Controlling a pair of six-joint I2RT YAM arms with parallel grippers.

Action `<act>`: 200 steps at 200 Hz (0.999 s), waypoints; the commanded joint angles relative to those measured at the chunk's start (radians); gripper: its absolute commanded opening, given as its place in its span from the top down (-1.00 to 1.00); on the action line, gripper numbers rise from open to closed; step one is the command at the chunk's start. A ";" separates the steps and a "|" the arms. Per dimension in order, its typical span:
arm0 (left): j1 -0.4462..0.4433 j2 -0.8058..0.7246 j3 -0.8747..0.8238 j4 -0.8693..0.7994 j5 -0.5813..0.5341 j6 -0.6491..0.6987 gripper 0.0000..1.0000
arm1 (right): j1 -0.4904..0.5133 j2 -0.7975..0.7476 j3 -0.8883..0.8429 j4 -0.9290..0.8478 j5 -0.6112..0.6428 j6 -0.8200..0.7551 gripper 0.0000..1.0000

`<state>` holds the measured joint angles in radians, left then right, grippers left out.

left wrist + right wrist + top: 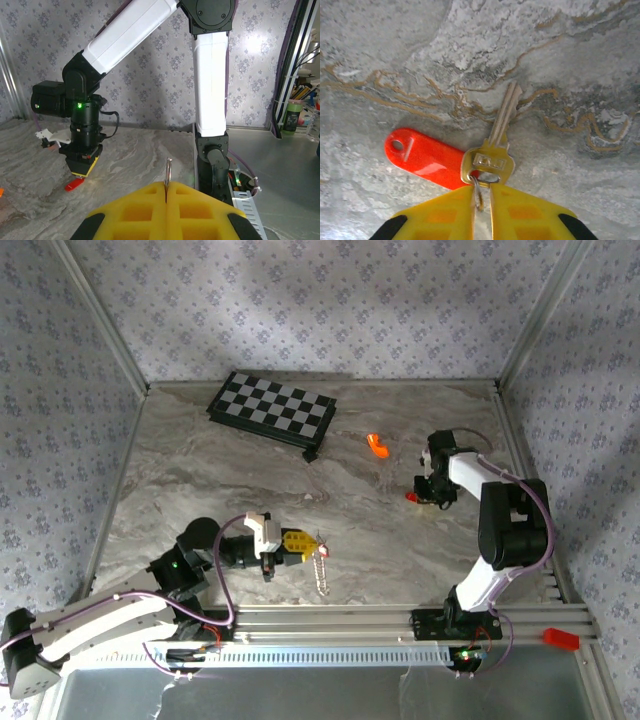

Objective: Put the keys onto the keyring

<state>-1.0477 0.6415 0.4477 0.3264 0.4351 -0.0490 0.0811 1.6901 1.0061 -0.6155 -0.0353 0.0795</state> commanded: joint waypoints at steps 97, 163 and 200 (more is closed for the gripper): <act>-0.005 -0.041 0.006 0.001 -0.004 0.026 1.00 | 0.118 -0.156 -0.046 -0.013 -0.059 0.004 1.00; -0.003 -0.077 -0.014 -0.017 -0.153 0.002 1.00 | 0.525 -0.397 -0.126 0.059 -0.248 0.061 1.00; 0.000 -0.117 -0.048 -0.029 -0.239 -0.007 1.00 | 0.670 -0.480 -0.226 0.247 -0.345 0.100 1.00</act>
<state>-1.0477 0.5575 0.4095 0.2867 0.2783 -0.0463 0.6827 1.2491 0.8467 -0.5079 -0.2836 0.1310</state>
